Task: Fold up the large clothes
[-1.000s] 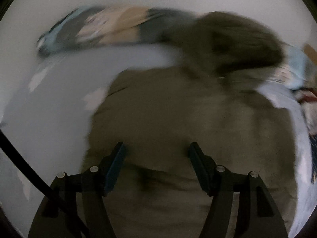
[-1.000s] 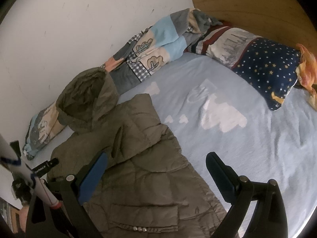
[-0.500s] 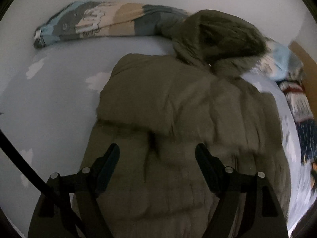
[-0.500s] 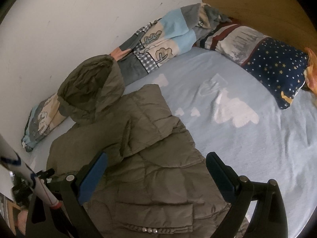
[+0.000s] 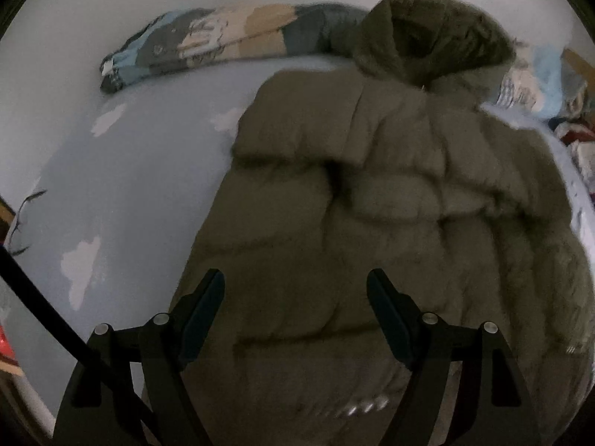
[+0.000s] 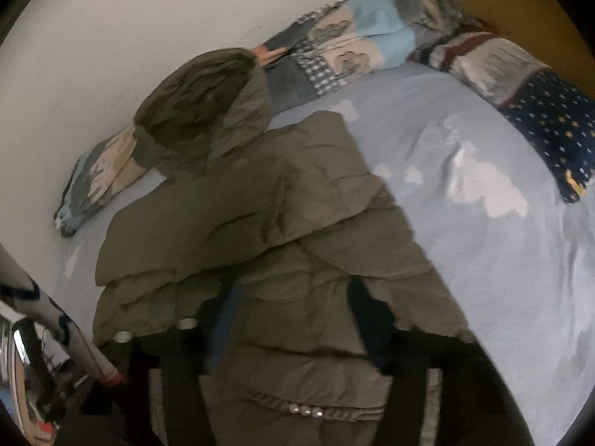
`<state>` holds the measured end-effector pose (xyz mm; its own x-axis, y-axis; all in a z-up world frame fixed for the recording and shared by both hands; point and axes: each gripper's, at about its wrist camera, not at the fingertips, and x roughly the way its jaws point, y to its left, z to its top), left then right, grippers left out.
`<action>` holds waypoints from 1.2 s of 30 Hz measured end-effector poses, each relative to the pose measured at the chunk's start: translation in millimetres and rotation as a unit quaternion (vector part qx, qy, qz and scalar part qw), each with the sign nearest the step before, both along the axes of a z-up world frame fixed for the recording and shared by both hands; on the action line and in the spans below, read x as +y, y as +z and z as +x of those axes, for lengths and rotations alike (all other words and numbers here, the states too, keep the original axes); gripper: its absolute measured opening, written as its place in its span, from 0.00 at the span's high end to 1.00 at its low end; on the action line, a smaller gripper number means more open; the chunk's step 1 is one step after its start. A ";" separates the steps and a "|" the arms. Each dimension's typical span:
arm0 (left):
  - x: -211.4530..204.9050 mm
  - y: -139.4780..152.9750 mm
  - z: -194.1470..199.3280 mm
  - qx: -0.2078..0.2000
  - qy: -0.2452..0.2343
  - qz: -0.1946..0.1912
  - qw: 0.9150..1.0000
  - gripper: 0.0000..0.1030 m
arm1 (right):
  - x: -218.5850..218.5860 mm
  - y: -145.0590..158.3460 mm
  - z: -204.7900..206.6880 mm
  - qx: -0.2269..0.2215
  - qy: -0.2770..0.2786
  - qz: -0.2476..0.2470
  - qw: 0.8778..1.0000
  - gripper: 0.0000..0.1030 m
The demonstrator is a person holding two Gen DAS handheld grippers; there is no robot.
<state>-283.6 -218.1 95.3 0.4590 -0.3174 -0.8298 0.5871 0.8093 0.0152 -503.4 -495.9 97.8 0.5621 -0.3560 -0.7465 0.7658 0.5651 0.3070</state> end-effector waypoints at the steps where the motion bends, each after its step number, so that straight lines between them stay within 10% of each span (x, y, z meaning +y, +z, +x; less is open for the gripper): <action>1: -5.2 2.3 2.3 -0.004 -0.001 -0.003 1.000 0.24 | 1.2 1.5 2.4 -0.007 0.004 -0.005 1.000 0.47; 9: -36.0 -18.7 3.0 -0.041 -0.032 0.075 0.996 0.24 | 2.6 -5.4 45.4 -0.044 0.016 -0.022 0.999 0.48; 19: -41.2 -32.8 11.0 -0.009 -0.039 0.097 0.994 0.24 | -21.1 -68.8 115.0 0.069 0.028 -0.026 0.997 0.40; 29: -10.3 -4.0 14.1 -0.009 -0.010 0.052 0.999 0.24 | -15.6 -33.1 83.4 0.022 0.020 0.002 1.000 0.39; 36: 32.5 14.0 -18.2 -0.005 -0.007 0.027 1.000 0.24 | 22.3 -33.4 34.0 0.066 0.036 0.006 0.997 0.39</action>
